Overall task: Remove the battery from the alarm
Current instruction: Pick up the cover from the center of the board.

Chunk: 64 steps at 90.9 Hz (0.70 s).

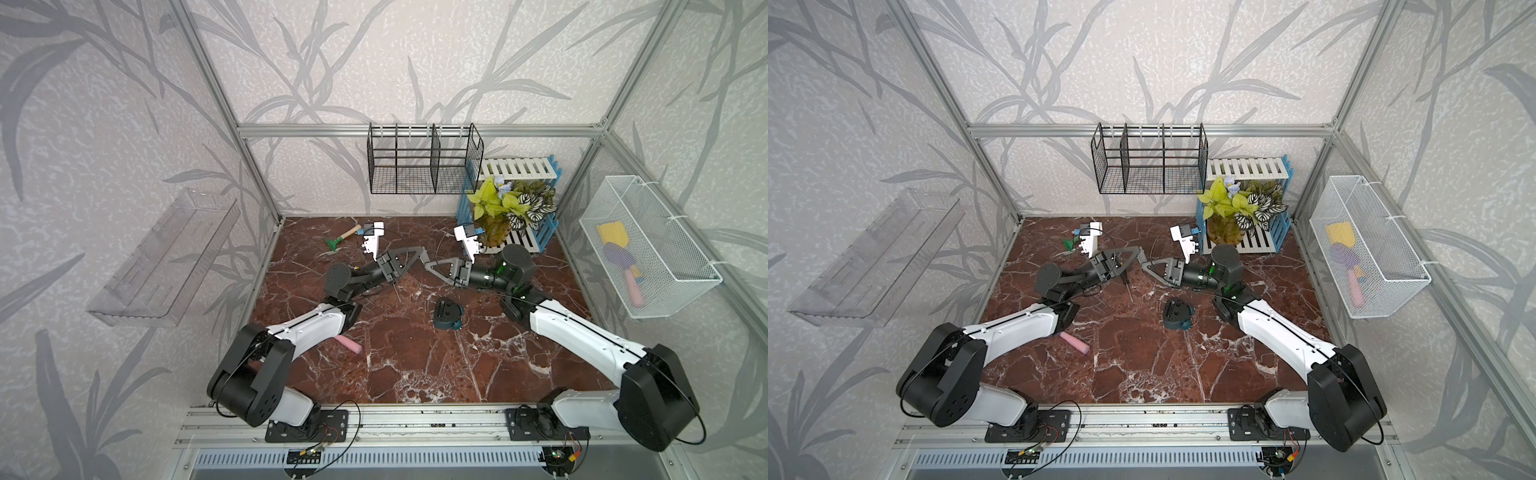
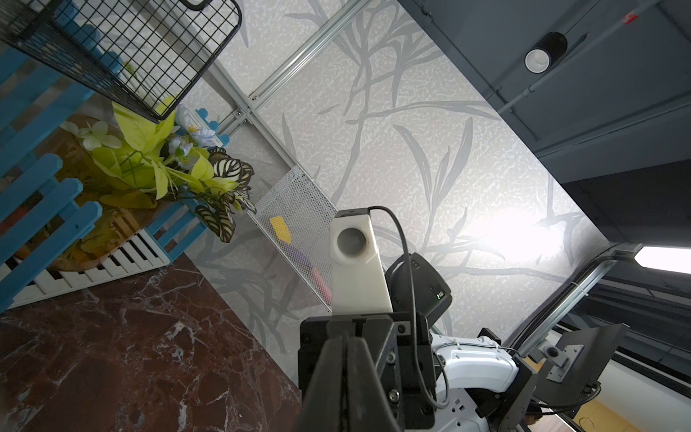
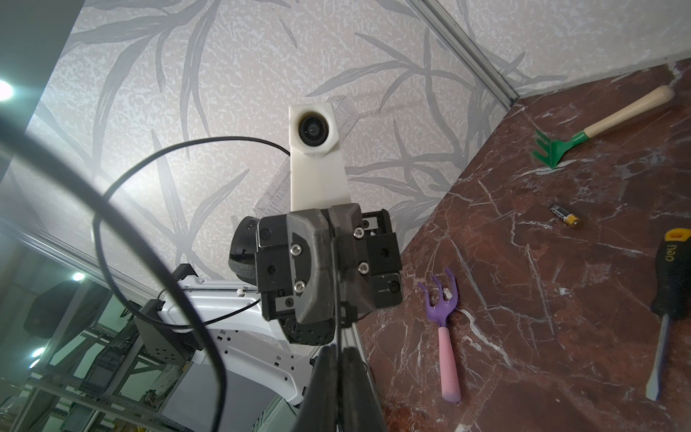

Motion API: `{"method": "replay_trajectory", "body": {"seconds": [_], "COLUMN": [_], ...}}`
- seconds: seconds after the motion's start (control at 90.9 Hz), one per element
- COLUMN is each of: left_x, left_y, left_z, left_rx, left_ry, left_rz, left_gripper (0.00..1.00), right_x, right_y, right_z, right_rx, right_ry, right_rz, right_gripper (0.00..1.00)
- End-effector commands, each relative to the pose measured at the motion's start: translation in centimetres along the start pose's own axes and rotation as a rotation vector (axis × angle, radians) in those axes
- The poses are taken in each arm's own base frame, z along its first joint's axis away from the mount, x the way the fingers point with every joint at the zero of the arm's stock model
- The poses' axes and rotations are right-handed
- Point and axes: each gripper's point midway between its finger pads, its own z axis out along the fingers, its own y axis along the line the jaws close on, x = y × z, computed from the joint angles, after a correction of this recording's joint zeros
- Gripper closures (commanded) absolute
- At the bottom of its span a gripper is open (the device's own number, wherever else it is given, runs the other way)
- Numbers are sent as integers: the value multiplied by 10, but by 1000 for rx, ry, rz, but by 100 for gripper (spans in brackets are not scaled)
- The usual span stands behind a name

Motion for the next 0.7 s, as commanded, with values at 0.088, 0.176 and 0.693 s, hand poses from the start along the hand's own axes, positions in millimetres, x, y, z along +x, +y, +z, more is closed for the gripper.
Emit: {"method": "replay_trajectory", "body": {"seconds": [0.088,0.176,0.693], "left_x": [1,3,86], "left_y": [-15,-13,97], "left_z": [-4,-4,-34], "left_rx": [51,42,-260], "left_ry": [15,24,349], "left_rz": [57,61,-24], "left_gripper": [100,100,100], "right_x": [-7,-6,120], "right_y": [17,14,-177], "right_z": [-3,-4,-154], "right_rx": [-37,-20,774], "right_ry": [-26,-28,14], "right_rz": [-49,-41,530], "right_gripper": [95,79,20]}}
